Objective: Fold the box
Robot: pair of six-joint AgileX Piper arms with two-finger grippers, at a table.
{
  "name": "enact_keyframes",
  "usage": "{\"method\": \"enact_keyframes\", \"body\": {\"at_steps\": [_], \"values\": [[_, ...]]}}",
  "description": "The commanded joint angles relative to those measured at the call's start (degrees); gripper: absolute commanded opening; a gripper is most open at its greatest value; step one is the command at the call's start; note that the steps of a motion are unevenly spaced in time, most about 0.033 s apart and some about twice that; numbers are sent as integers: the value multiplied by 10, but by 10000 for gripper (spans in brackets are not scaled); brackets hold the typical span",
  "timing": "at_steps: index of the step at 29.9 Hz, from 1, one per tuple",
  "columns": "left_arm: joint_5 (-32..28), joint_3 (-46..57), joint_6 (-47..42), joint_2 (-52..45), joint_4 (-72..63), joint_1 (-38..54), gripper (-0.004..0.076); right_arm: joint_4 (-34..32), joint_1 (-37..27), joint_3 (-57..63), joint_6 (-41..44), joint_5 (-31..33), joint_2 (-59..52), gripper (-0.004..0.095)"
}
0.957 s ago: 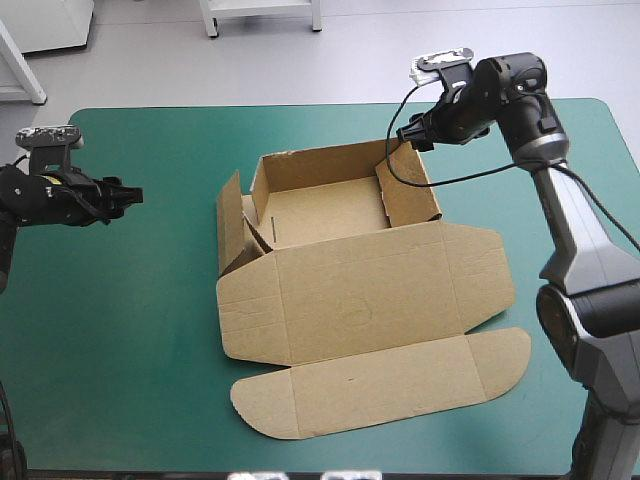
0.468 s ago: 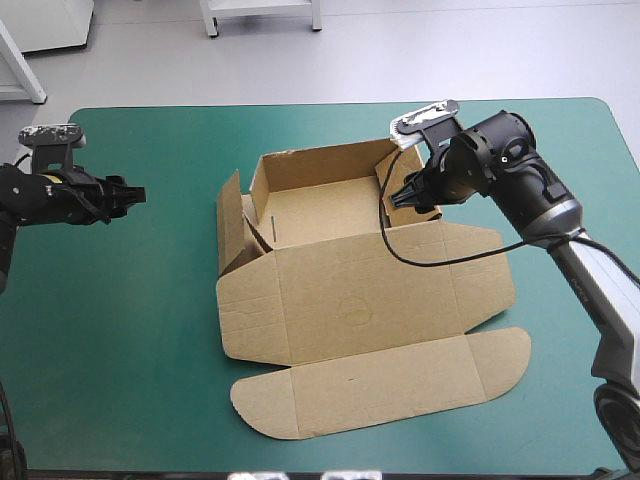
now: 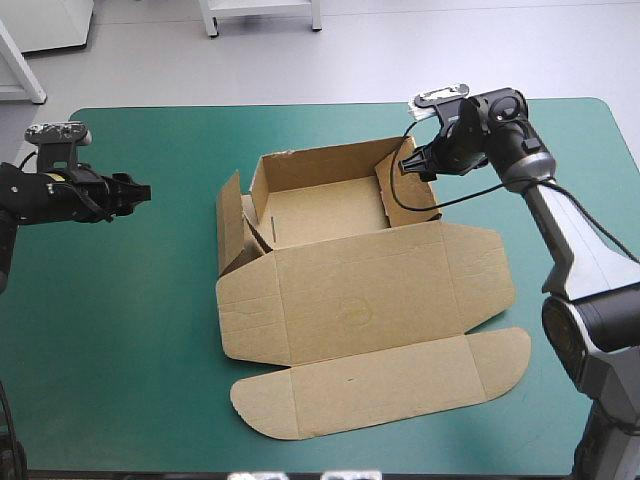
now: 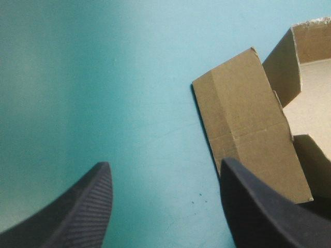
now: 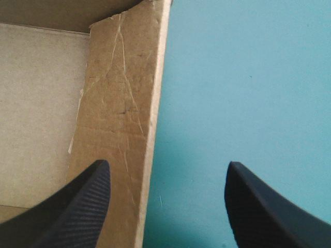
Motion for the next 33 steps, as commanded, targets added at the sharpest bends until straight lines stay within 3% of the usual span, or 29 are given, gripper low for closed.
{"method": "enact_keyframes", "body": {"at_steps": [1, 10, 13, 16, 20, 21, 27, 33], "values": [[-29, -15, 1, -20, -23, -4, 441, 24, -3, -50, -23, -10, 5, 600], [-27, -15, 1, -20, -23, -4, 441, 30, -3, -73, -26, 5, 79, 599], [-27, -15, 1, -20, -23, -4, 441, 30, -3, -73, -26, 1, 96, 552], [-28, -15, 1, -20, -23, -4, 441, 30, -3, -73, -21, -14, 104, 397], [-31, -15, 1, -20, -23, -4, 442, 30, -3, -73, -54, -31, 101, 25], [-33, -15, 1, -20, -23, -4, 442, 30, -3, -73, -53, -34, 100, -12], [-41, -15, 36, -19, -39, -4, 442, 39, -29, -96, -42, -33, 71, -13], [-53, -15, 48, -17, -99, -4, 442, 151, -80, -102, -82, -40, 5, -13]]}}
